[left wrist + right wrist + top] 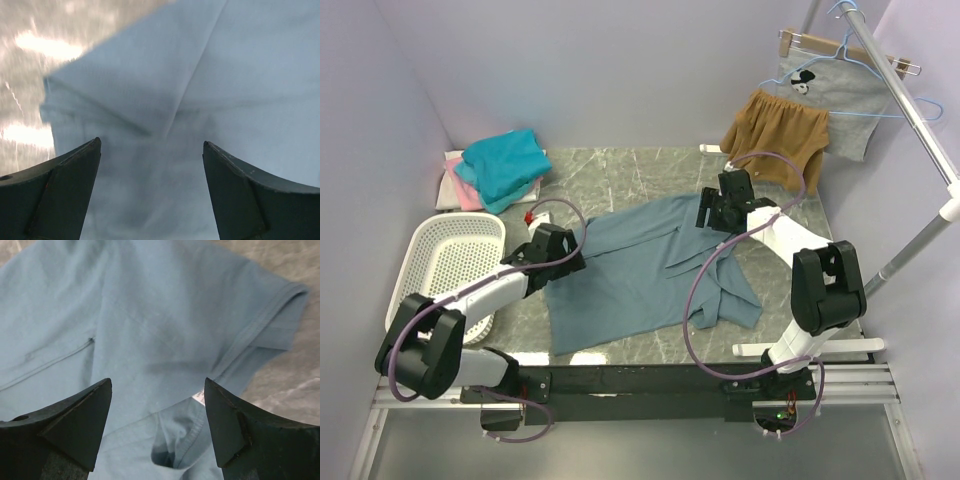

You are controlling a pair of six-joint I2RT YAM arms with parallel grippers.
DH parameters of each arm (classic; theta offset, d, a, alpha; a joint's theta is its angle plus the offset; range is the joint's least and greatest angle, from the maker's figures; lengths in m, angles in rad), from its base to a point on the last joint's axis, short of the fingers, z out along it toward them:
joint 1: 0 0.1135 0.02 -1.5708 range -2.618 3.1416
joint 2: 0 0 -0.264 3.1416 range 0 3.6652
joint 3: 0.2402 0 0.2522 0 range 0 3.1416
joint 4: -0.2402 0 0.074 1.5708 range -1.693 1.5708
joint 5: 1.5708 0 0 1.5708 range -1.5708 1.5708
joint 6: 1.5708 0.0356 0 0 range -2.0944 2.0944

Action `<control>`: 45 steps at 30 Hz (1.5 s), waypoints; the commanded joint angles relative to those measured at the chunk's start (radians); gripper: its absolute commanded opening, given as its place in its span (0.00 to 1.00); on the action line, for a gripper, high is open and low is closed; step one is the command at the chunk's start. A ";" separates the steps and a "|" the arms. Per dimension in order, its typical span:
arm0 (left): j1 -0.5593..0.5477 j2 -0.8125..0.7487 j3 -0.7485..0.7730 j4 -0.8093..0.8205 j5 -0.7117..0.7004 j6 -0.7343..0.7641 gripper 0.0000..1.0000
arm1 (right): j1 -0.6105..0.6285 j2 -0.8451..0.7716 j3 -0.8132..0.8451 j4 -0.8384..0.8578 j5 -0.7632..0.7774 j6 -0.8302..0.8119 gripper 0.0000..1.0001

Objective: Fold and stack the t-shirts
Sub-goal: Flatten out the tshirt

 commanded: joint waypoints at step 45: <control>0.247 0.192 0.302 0.100 -0.158 0.012 0.01 | -0.053 0.073 -0.012 0.068 -0.165 0.029 0.39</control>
